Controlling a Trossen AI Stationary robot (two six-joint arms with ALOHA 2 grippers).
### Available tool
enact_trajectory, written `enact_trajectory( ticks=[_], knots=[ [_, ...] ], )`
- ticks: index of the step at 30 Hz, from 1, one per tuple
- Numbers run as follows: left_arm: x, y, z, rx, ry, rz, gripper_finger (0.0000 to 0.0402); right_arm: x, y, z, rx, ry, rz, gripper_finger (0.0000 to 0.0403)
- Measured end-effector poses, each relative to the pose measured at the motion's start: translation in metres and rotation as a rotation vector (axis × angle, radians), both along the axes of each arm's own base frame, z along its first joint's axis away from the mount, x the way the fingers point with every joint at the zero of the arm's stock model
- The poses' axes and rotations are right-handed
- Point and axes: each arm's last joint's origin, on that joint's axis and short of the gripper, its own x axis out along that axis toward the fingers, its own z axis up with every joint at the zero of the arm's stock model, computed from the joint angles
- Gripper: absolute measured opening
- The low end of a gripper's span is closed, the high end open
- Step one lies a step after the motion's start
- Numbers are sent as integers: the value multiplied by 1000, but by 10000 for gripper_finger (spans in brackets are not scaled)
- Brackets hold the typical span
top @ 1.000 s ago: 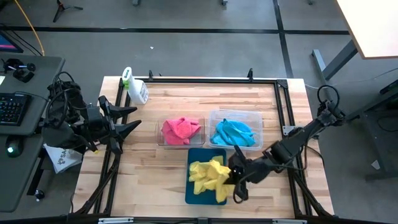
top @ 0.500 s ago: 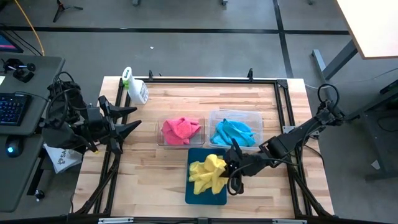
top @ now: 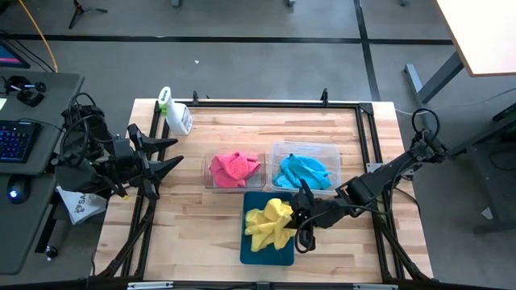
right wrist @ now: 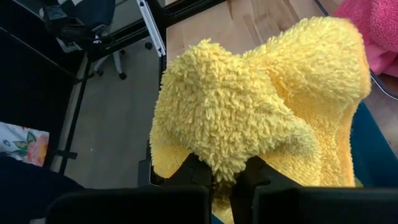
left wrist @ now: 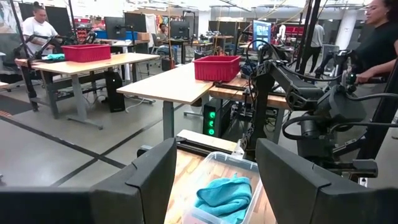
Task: Sort microfiber towel by color & place in baskets
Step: Put the yellow microfiber towel into the blue bin
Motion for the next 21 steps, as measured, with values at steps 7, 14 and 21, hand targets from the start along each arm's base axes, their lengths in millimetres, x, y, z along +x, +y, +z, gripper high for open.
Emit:
enact_trajectory(
  ticks=[7,14,21],
  knots=[
    [0,0,0,0,0,0,209,0,-1,0,-20,-11,-21,11],
    [1,-2,-11,7,31,-25,209,7,-1,-8,-68,-45,-22,12],
    [11,-15,-60,-84,35,-22,209,14,-13,-48,-27,-157,-95,12]
  ],
)
